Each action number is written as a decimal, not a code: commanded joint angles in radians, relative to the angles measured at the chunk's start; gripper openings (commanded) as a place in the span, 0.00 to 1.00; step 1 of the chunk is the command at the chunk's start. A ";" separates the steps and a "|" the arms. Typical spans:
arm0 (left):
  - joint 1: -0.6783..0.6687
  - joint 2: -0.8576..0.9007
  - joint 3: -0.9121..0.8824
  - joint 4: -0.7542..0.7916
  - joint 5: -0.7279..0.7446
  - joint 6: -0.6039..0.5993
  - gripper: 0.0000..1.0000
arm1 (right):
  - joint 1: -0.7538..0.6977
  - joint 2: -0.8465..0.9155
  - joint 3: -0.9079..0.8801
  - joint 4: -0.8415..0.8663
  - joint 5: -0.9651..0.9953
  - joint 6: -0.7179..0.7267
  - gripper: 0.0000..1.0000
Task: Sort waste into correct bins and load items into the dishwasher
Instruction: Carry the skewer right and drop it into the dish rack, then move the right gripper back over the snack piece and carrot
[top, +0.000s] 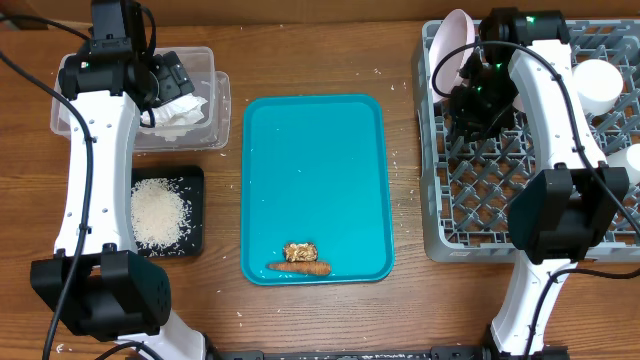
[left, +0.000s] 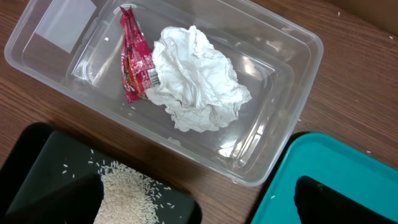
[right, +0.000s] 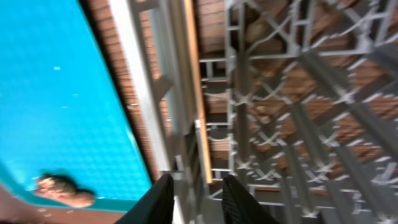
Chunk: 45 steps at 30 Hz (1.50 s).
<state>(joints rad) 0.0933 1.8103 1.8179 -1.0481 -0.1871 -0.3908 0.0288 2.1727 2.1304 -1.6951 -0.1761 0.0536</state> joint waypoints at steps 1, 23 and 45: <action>-0.003 -0.013 -0.003 0.001 0.004 -0.017 1.00 | 0.014 -0.097 -0.011 0.001 -0.106 0.026 0.31; -0.003 -0.013 -0.003 0.001 0.004 -0.017 1.00 | 0.624 -0.275 -0.246 0.203 -0.102 0.021 1.00; -0.003 -0.013 -0.003 0.001 0.004 -0.017 1.00 | 0.797 -0.231 -0.713 0.614 0.019 0.057 0.78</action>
<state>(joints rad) 0.0933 1.8103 1.8179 -1.0481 -0.1871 -0.3908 0.8253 1.9240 1.4204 -1.0851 -0.1673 0.0765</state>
